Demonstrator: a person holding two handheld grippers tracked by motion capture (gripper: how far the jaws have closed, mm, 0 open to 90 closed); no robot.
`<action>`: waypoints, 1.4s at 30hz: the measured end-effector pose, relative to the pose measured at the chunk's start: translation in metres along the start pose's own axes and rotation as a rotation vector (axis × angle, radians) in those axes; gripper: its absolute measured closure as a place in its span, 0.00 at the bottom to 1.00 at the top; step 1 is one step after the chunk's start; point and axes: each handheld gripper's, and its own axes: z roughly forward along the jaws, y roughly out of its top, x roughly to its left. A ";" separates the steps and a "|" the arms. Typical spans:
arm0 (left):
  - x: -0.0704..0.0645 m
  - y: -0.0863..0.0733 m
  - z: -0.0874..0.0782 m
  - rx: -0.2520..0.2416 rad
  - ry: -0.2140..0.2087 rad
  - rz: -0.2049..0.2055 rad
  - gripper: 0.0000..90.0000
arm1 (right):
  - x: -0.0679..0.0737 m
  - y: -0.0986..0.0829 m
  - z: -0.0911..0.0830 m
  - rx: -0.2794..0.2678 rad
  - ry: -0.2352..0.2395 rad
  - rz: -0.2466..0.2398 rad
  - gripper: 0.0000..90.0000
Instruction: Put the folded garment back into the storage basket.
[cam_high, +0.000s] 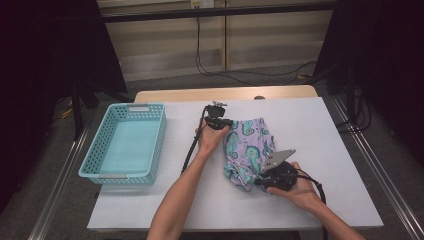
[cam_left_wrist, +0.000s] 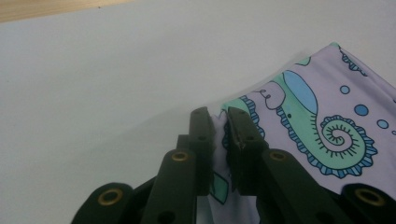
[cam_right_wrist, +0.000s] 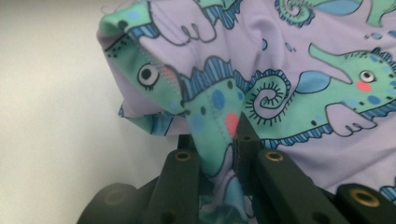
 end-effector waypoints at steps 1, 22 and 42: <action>0.000 0.000 0.000 -0.002 -0.003 -0.006 0.90 | 0.000 0.000 -0.001 -0.006 -0.011 0.004 0.93; -0.017 0.020 -0.020 -0.095 0.021 0.008 0.91 | 0.005 0.005 -0.017 -0.150 -0.030 0.020 0.93; -0.017 0.029 -0.037 -0.123 0.021 0.038 0.91 | 0.015 0.013 -0.027 -0.234 -0.062 0.014 0.93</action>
